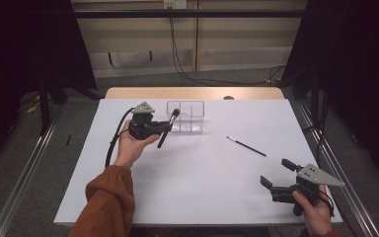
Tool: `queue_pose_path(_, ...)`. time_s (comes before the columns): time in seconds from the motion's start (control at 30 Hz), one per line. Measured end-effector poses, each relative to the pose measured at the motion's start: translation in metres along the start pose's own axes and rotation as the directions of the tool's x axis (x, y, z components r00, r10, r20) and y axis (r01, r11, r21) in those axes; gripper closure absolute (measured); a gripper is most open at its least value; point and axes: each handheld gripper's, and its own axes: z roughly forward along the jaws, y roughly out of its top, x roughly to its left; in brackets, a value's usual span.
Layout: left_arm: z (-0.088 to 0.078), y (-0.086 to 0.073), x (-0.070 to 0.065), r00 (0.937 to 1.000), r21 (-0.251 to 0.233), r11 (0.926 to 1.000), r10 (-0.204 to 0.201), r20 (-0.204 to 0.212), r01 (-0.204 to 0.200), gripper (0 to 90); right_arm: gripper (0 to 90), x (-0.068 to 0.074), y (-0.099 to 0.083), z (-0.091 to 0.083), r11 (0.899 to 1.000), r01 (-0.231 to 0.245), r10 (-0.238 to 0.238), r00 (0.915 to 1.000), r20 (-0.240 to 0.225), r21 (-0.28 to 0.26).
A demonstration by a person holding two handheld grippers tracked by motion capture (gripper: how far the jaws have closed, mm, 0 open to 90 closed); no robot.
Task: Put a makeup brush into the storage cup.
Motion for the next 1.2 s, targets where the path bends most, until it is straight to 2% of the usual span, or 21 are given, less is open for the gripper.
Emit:
queue_pose_path(0.17,-0.001,-0.002,0.0,0.9997,-0.054,0.9983,-0.021,-0.007,0.021,79.0,0.0,0.0,0.0,0.0,1.0,0.001,-0.001,1.0,0.0,-0.003)
queue_pose_path(0.27,-0.003,-0.001,-0.002,0.9998,-0.075,0.9971,-0.009,-0.019,0.007,79.0,0.0,0.0,0.0,0.0,1.0,-0.004,0.004,1.0,0.001,-0.005)
queue_pose_path(0.33,-0.004,0.001,-0.003,0.9999,-0.101,0.9948,-0.014,-0.01,0.013,79.0,0.0,0.0,0.0,0.0,1.0,-0.004,0.004,1.0,0.002,-0.006)
queue_pose_path(0.4,-0.004,0.002,-0.005,0.9998,-0.108,0.9942,-0.002,-0.02,0.0,79.0,0.0,0.0,0.0,0.0,1.0,-0.004,0.004,1.0,0.001,-0.006)
queue_pose_path(0.63,-0.005,0.004,-0.009,0.9995,-0.155,0.9878,0.003,-0.031,-0.008,79.0,0.0,0.0,0.0,0.0,1.0,-0.001,0.001,1.0,0.002,-0.009)
queue_pose_path(0.77,-0.007,0.007,-0.011,0.9998,-0.183,0.983,0.005,-0.021,-0.008,79.0,0.0,0.0,0.0,0.0,1.0,-0.001,0.001,1.0,0.001,-0.01)
queue_pose_path(0.83,-0.007,0.009,-0.012,1.0,-0.2,0.9799,-0.007,-0.007,0.005,79.0,0.0,0.0,0.0,0.0,1.0,-0.002,0.002,1.0,-0.001,-0.011)
queue_pose_path(0.9,-0.007,0.01,-0.013,0.9999,-0.211,0.9774,-0.015,-0.002,0.015,79.0,0.0,0.0,0.0,0.0,1.0,-0.002,0.002,1.0,-0.001,-0.012)
queue_pose_path(1.1,-0.005,0.015,-0.017,1.0,-0.231,0.9729,0.001,-0.002,-0.001,79.0,0.0,0.0,0.0,0.0,1.0,0.003,-0.003,1.0,-0.004,-0.013)
queue_pose_path(1.2,-0.005,0.02,-0.02,1.0,-0.227,0.9738,0.008,-0.003,-0.009,79.0,0.0,0.0,0.0,0.0,1.0,0.001,-0.002,1.0,-0.005,-0.017)
